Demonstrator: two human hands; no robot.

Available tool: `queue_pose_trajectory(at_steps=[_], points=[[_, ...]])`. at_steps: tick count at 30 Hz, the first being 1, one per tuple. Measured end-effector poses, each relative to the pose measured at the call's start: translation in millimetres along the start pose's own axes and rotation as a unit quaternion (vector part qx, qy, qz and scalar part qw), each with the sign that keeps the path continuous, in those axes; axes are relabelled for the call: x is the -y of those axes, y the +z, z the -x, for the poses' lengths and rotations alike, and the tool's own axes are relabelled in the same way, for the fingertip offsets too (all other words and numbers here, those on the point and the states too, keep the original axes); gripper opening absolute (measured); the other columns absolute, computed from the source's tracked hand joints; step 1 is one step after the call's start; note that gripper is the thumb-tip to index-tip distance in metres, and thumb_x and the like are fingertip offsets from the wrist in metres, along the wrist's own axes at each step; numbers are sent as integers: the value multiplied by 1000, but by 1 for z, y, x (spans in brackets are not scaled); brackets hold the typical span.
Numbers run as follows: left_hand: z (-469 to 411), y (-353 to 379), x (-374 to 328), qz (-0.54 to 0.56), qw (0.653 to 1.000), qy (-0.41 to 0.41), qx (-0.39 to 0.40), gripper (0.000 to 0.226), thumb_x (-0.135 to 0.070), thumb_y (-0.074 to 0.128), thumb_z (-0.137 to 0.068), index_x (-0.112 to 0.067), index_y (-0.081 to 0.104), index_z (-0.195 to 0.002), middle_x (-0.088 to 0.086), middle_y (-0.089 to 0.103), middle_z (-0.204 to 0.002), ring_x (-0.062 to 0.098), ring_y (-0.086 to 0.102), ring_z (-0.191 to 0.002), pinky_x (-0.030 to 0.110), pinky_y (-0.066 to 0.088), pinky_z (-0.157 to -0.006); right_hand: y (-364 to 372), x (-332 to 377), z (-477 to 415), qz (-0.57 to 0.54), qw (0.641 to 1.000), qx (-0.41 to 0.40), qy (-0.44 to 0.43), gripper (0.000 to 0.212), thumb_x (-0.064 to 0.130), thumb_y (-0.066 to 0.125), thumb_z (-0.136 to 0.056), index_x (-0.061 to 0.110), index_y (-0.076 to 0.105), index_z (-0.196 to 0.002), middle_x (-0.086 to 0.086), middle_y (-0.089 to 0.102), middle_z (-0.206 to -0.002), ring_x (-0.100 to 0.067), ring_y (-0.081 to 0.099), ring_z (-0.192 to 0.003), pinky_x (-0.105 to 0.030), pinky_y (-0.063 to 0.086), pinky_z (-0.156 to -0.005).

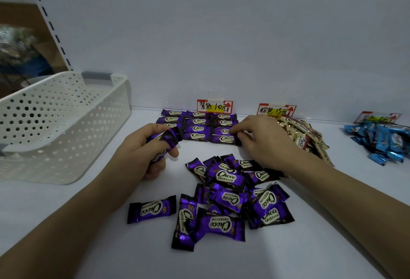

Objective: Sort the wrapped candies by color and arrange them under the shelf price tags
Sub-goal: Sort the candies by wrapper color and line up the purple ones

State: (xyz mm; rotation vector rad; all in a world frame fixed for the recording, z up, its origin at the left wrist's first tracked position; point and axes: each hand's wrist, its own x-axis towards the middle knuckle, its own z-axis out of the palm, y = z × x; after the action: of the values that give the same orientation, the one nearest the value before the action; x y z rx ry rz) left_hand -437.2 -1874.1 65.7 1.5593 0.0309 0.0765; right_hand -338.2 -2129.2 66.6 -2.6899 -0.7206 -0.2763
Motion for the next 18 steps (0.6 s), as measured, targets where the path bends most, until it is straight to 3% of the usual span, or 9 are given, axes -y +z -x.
queue_pose_trajectory(at_steps=[3, 5, 6, 9, 13, 18], points=[[1, 0, -1, -17, 1000, 1, 6, 34, 3, 51, -86, -10, 53, -118, 17, 70, -87, 16, 31, -49, 25, 25, -44, -5, 5, 2, -1, 999, -47, -12, 27, 20, 56, -99, 29, 73, -118, 9, 69, -117, -18, 58, -111, -37, 49, -94], [3, 1, -3, -18, 1000, 0, 16, 38, 4, 48, -85, -10, 50, -120, 21, 70, -90, 17, 29, -49, 26, 25, -45, -14, 21, 5, -92, 994, -49, -31, 24, 23, 58, -100, 30, 71, -119, 18, 67, -112, -3, 57, -104, -15, 45, -85], [3, 1, -5, -10, 1000, 1, 25, 43, 0, 48, -80, -11, 49, -121, 23, 70, -90, 18, 29, -49, 25, 25, -46, -20, 35, 5, -160, 986, -15, -43, 24, 24, 58, -100, 30, 70, -120, 18, 68, -109, 0, 59, -99, -12, 44, -79], [6, 1, -8, 7, 998, 2, 61, 57, -5, 46, -70, -17, 49, -126, 27, 67, -84, 17, 28, -46, 24, 26, -45, -24, 73, 2, -292, 948, 102, -81, 20, 24, 60, -100, 27, 68, -118, 7, 69, -90, -9, 67, -84, -26, 54, -77], [8, 1, -10, 20, 997, 7, 72, 61, -4, 45, -70, -21, 50, -129, 33, 63, -81, 15, 27, -44, 26, 24, -45, -15, 90, -9, -311, 944, 77, -78, 12, 12, 68, -94, 16, 73, -104, 1, 72, -74, -12, 71, -69, -31, 58, -71], [6, -8, -10, -21, 999, 8, -35, 38, 1, 42, -88, -9, 55, -122, 16, 57, -68, 14, 27, -42, 23, 23, -43, -30, 74, -14, -343, 939, 1, 5, 14, 5, 65, -94, 15, 74, -99, -12, 73, -83, -22, 71, -70, -34, 60, -73]])
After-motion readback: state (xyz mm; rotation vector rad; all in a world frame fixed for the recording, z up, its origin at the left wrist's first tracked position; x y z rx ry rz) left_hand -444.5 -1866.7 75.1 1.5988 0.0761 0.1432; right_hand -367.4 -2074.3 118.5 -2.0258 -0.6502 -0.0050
